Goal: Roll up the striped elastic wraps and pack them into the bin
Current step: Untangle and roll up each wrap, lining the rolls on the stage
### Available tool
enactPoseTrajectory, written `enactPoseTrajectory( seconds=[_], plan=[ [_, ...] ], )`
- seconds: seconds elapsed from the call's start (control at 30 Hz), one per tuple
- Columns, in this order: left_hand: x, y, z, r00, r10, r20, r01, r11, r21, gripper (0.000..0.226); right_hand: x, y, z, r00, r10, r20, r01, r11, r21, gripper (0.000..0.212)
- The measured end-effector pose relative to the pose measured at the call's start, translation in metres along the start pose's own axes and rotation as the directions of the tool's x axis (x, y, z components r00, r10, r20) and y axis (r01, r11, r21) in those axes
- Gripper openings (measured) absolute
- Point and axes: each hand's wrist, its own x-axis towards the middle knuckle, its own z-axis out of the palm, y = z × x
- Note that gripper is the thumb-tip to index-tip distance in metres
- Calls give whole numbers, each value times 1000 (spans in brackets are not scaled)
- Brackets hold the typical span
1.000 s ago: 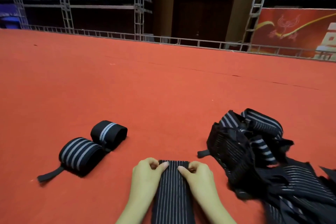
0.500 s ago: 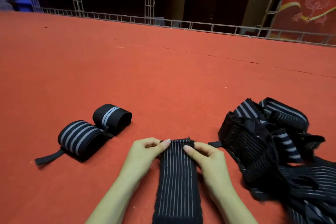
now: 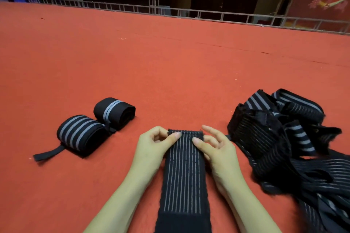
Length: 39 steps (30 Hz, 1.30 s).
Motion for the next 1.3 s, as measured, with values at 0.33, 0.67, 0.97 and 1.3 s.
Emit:
enactPoseTrajectory(
  seconds=[0.33, 0.67, 0.97, 1.3],
  plan=[
    [-3, 5, -4, 994, -28, 107, 25, 999, 24, 5, -3, 5, -2, 996, -30, 80, 40, 991, -130, 14],
    [-5, 5, -5, 982, 88, 168, -122, 971, 208, 11, -1, 9, 0, 980, -112, 167, 146, 966, -211, 6],
    [-5, 9, -7, 975, 142, 173, -175, 965, 193, 7, -1, 8, 3, 992, -27, 122, 48, 983, -175, 15],
    [-2, 8, -10, 994, 18, 106, -26, 998, 66, 13, 0, 7, -1, 987, 12, 160, 2, 996, -91, 19]
  ],
)
